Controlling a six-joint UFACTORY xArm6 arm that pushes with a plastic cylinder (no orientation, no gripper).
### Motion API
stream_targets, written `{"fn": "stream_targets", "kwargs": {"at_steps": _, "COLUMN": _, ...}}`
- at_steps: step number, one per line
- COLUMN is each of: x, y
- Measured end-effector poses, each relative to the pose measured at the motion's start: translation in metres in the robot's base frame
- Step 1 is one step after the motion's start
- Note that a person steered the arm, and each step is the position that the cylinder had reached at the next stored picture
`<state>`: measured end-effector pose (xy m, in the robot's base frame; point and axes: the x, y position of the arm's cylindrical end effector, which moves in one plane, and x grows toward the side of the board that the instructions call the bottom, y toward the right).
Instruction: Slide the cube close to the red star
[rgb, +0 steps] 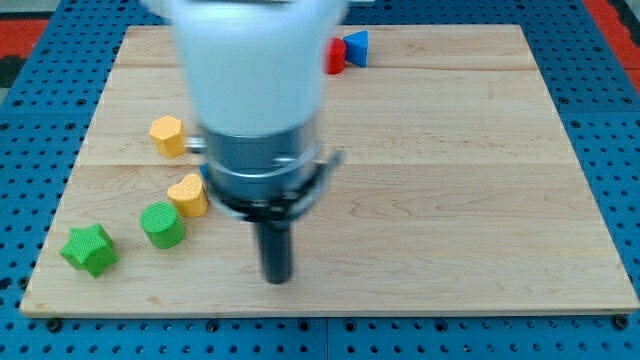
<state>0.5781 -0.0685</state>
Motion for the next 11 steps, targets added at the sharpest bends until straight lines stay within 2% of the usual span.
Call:
{"fn": "stream_targets", "kwargs": {"at_steps": 1, "x": -0.032, "y": -0.017}}
{"fn": "stream_targets", "kwargs": {"at_steps": 3, "x": -0.128, "y": -0.03}}
{"fn": "stream_targets", "kwargs": {"at_steps": 4, "x": -0.12, "y": -0.022}}
{"fn": "stream_targets", "kwargs": {"at_steps": 5, "x": -0.103, "y": -0.068}}
{"fn": "stream_targets", "kwargs": {"at_steps": 6, "x": -0.111, "y": -0.097}}
{"fn": "stream_targets", "kwargs": {"at_steps": 8, "x": -0.175, "y": -0.108}}
{"fn": "stream_targets", "kwargs": {"at_steps": 10, "x": -0.248, "y": -0.024}}
{"fn": "stream_targets", "kwargs": {"at_steps": 11, "x": -0.266, "y": -0.024}}
